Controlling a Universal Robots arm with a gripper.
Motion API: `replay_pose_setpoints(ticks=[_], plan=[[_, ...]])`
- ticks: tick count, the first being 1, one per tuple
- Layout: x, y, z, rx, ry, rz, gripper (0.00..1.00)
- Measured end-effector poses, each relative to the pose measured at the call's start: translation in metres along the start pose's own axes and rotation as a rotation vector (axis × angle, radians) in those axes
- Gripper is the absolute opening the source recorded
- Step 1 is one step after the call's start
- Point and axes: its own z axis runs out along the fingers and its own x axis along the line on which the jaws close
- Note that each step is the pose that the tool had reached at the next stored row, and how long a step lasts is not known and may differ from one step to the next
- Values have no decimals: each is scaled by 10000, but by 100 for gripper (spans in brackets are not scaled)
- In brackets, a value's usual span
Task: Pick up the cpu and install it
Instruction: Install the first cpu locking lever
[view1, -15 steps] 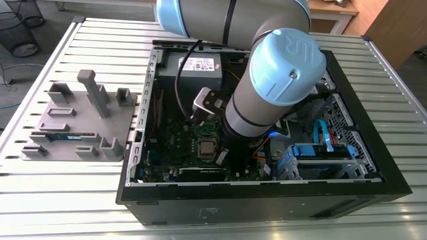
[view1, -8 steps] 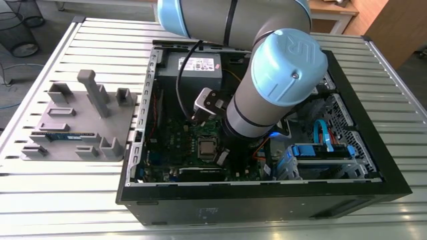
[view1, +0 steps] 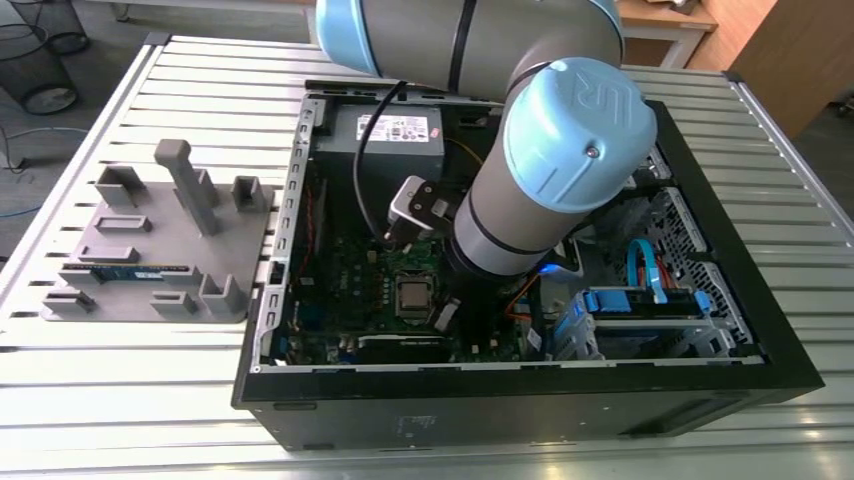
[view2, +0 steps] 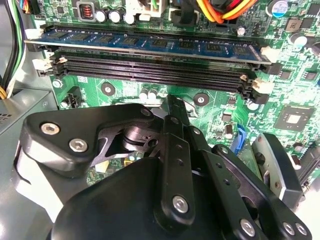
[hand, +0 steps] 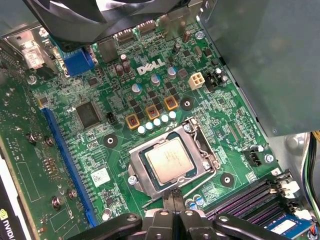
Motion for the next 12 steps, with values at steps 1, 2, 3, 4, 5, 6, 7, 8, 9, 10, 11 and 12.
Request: replay_pose_setpoints(ticks=[1, 2, 3, 4, 5, 6, 7, 8, 9, 10, 11, 12], plan=[[1, -1, 1, 6, 9, 1, 11], [4, -2, 1, 19, 31, 5, 11], [10, -5, 0, 36, 64, 10, 11], [14, -8, -3, 54, 97, 13, 11], [18, -10, -4, 67, 124, 15, 11], [20, -11, -4, 76, 145, 18, 11], [21, -11, -5, 78, 148, 20, 11], [22, -10, -5, 79, 148, 20, 11], [23, -7, -4, 80, 147, 21, 11], [24, -6, -3, 79, 147, 22, 11], [24, -6, -3, 78, 147, 20, 11], [25, -3, -3, 78, 146, 20, 11]])
